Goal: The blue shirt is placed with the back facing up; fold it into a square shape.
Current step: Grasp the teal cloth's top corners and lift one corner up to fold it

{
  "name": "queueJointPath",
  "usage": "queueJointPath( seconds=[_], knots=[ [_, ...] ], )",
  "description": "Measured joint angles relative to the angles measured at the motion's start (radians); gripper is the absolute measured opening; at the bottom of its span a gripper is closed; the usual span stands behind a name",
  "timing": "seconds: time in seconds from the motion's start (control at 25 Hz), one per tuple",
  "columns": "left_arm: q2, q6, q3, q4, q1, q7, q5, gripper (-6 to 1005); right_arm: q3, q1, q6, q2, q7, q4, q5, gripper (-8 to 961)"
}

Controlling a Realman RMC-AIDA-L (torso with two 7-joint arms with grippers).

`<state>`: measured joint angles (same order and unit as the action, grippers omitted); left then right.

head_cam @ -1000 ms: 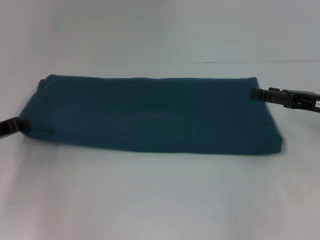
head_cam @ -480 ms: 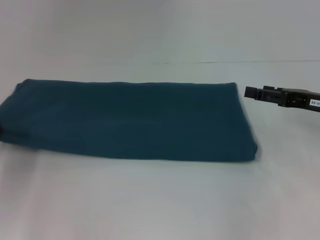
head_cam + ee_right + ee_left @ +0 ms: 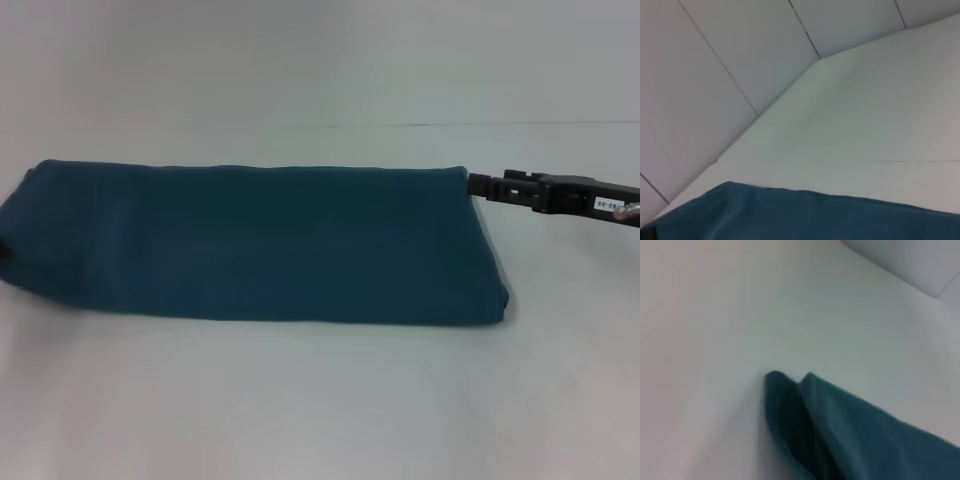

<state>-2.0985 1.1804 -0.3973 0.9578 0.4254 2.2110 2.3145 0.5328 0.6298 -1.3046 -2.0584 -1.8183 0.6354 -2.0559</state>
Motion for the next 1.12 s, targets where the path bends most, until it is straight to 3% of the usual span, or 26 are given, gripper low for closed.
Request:
queueJointPath(
  seconds=[0.32, 0.56, 0.72, 1.0, 1.12],
  knots=[
    [0.0, 0.139, 0.0, 0.009, -0.004, -0.074, -0.171, 18, 0.024, 0.03, 0.113, -0.034, 0.135, -0.072, 0.028, 783],
    [0.003, 0.209, 0.0, 0.009, 0.002, -0.109, -0.274, 19, 0.048, 0.124, 0.253, -0.04, 0.38, -0.278, 0.096, 552],
    [0.008, 0.252, 0.0, 0.008, 0.008, -0.123, -0.334, 19, 0.052, 0.207, 0.338, -0.046, 0.528, -0.409, 0.115, 462],
    [0.013, 0.3, -0.002, -0.001, 0.031, -0.142, -0.407, 19, 0.052, 0.333, 0.452, -0.054, 0.682, -0.56, 0.134, 304],
    [0.014, 0.316, -0.007, -0.004, 0.043, -0.144, -0.427, 18, 0.05, 0.372, 0.488, -0.057, 0.723, -0.603, 0.134, 162]
  ],
)
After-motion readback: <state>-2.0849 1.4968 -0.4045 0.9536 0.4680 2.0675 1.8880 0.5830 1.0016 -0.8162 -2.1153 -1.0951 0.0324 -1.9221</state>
